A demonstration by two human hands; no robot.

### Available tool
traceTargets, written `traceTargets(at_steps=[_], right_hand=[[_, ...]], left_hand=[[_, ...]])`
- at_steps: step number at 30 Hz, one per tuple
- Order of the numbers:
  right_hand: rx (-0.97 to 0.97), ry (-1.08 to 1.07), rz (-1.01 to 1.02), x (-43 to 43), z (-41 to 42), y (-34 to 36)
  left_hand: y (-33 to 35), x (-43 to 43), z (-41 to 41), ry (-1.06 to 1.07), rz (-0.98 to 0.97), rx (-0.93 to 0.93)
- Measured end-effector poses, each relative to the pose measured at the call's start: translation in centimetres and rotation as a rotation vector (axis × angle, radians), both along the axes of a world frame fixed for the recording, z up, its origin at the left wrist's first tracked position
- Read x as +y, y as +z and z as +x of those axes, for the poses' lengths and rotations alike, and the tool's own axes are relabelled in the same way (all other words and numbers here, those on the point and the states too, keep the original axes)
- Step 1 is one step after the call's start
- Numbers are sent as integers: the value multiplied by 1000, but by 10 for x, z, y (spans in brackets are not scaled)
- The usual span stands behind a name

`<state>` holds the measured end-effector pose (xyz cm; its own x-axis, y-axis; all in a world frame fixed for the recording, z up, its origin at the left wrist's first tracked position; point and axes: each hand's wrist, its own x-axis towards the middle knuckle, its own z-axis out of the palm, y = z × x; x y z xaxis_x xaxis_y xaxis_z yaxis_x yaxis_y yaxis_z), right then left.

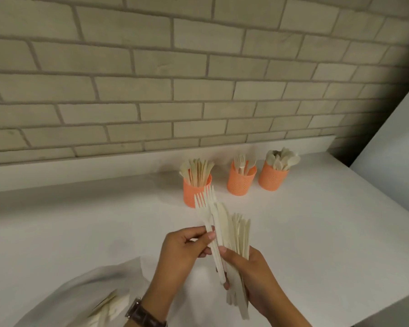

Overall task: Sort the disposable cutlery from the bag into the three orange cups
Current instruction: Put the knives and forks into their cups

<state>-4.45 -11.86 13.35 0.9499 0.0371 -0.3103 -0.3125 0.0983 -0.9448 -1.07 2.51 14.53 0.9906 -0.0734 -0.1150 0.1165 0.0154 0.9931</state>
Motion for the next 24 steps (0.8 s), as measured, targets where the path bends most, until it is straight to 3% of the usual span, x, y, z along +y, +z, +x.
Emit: traceTargets(at_steps=[6, 15, 24], right_hand=[[-37, -36, -90, -18, 0, 0], [20, -142, -135, -100, 23, -9], [0, -109, 48, -225, 81, -13]], left_hand=[[-7, -26, 3, 19, 33, 18], [-1, -76, 59, 213, -132, -12], [1, -187, 195, 323, 104, -161]])
